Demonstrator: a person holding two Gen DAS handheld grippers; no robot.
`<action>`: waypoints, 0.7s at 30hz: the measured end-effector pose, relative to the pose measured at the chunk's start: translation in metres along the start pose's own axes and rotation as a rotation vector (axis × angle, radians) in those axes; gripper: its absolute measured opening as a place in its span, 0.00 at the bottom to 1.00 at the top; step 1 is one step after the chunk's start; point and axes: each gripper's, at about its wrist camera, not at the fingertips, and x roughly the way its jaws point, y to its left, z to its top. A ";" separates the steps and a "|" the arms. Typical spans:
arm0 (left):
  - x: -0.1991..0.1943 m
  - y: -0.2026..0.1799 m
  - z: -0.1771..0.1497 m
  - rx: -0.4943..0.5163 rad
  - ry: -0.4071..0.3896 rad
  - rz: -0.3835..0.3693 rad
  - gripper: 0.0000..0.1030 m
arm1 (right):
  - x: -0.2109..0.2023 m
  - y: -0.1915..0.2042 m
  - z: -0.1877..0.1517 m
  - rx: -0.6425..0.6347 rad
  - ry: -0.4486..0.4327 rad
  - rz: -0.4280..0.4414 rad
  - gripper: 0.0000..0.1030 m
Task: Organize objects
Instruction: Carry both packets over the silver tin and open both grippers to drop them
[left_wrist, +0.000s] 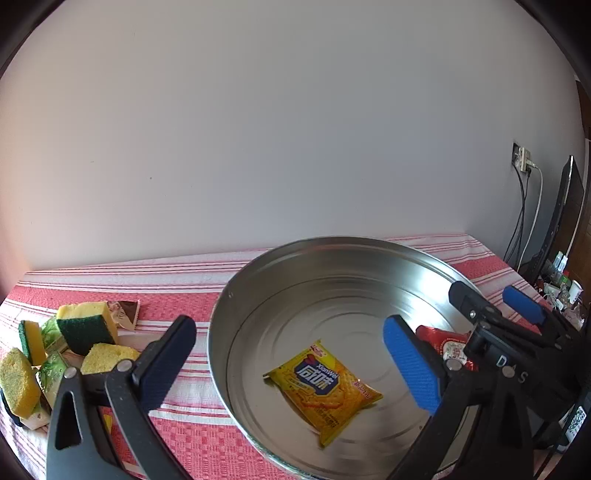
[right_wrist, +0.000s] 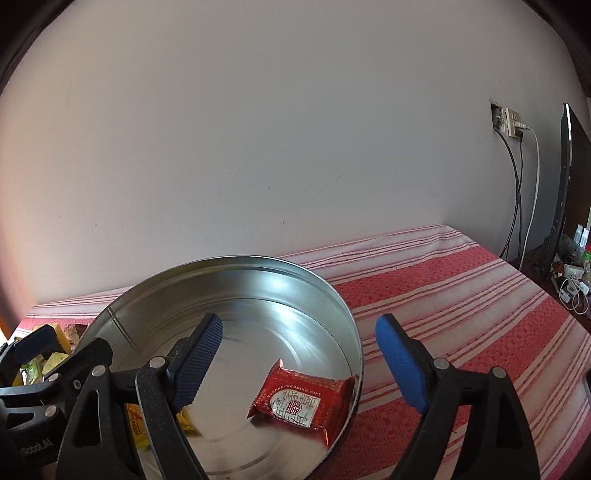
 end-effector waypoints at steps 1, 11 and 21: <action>0.001 -0.002 0.002 -0.001 -0.001 0.003 0.99 | -0.001 0.003 -0.001 -0.005 -0.001 -0.005 0.84; -0.007 0.008 -0.004 0.009 -0.024 0.082 1.00 | -0.004 0.007 -0.005 -0.037 -0.082 -0.006 0.84; -0.013 0.047 -0.018 -0.028 -0.019 0.155 1.00 | -0.011 0.004 -0.006 -0.003 -0.146 -0.025 0.84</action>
